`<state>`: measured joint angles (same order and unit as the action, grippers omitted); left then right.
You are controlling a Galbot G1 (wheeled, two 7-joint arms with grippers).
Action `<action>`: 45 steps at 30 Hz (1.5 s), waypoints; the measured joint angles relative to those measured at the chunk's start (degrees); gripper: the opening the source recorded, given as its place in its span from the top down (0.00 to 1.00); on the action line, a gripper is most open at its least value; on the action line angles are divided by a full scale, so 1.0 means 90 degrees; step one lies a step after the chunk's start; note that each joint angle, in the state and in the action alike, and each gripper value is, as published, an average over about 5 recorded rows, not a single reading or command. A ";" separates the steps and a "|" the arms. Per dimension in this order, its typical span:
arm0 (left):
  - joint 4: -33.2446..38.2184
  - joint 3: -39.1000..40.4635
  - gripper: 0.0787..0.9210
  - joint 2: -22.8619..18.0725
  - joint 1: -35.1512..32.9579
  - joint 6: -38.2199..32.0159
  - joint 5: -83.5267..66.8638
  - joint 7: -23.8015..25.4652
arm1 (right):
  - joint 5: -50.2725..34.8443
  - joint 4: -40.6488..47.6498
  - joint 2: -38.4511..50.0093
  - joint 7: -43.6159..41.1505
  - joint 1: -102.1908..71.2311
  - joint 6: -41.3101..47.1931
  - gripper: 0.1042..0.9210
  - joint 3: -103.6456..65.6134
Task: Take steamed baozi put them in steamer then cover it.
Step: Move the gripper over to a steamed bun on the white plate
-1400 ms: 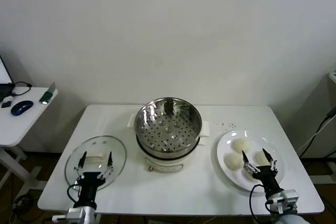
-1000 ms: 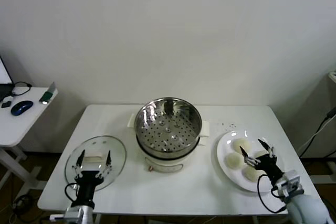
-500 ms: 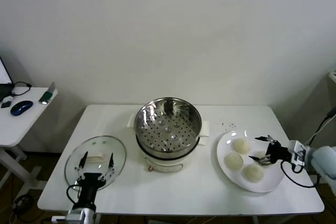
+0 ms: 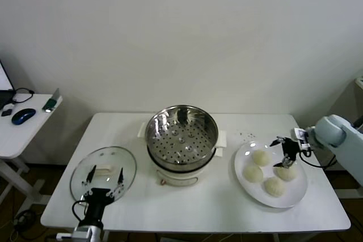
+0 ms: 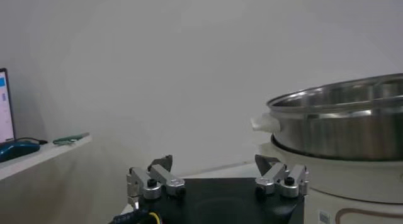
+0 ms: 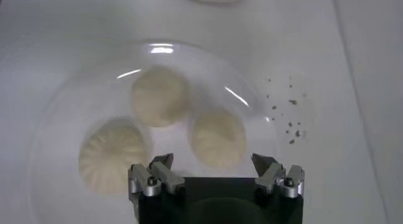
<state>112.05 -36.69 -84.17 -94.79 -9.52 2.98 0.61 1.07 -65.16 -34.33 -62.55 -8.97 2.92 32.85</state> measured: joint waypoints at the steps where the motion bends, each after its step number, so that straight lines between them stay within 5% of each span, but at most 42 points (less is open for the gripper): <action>1: -0.0009 0.0001 0.12 -0.0003 0.0004 0.0003 0.0001 -0.0001 | 0.0020 0.0103 -0.0072 -0.0033 0.0169 -0.0003 0.12 0.0228; 27: -0.0131 -0.0064 0.12 -0.0044 -0.0050 -0.0019 -0.0012 -0.0062 | 0.0400 0.1656 -0.1576 -0.0166 0.1288 -0.0078 0.12 0.2041; 45: -0.0164 -0.0129 0.12 -0.0025 -0.0152 -0.0096 -0.0035 -0.0113 | 0.0523 0.1762 -0.1690 -0.0250 0.1375 -0.0272 0.28 0.2135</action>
<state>110.57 -37.85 -84.39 -96.16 -10.38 2.67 -0.40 5.78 -49.29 -49.54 -64.79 3.41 0.47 52.06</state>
